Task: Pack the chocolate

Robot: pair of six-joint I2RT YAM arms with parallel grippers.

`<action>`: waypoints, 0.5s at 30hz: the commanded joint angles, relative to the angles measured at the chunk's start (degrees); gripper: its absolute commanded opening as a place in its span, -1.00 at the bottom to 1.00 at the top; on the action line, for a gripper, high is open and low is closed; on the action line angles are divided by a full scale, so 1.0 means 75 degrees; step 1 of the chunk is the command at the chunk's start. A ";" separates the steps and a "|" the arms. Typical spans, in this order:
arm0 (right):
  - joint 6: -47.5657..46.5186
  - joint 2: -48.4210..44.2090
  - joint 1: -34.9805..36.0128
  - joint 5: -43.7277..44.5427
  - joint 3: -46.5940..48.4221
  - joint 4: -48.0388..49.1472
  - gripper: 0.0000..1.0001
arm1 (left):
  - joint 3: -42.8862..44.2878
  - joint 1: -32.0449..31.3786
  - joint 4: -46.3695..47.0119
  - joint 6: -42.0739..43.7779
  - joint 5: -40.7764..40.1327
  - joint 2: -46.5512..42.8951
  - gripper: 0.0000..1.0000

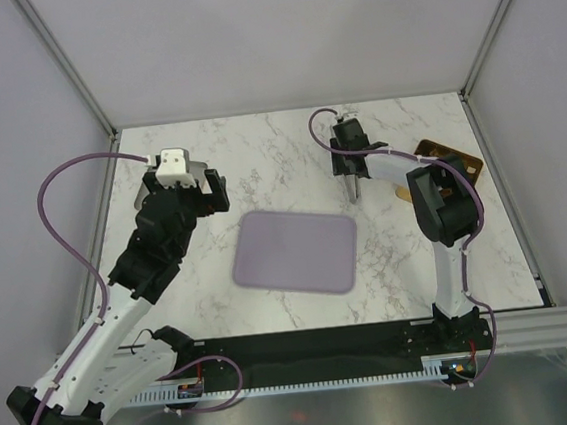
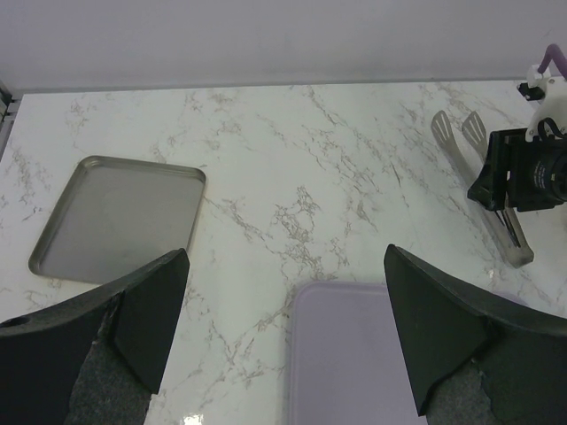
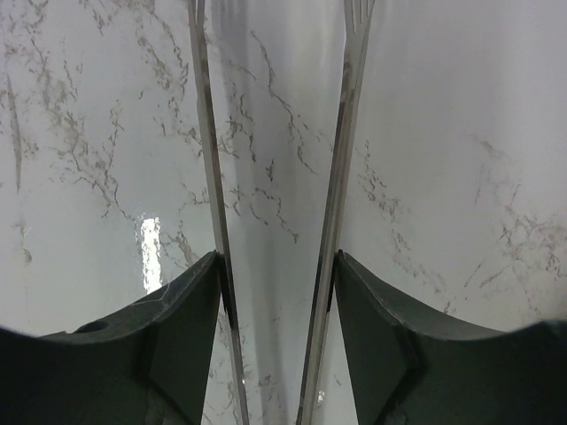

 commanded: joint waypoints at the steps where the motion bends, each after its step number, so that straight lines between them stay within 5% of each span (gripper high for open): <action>1: -0.0018 -0.0014 0.0019 0.0115 0.0326 0.0601 0.22 | 0.0184 0.0005 0.0155 0.0218 -0.0074 0.0062 0.99; 15: 0.0356 -0.0049 0.0019 0.0222 0.0735 -0.0078 0.69 | 0.0289 0.0017 0.0096 0.0218 -0.0238 0.0542 0.99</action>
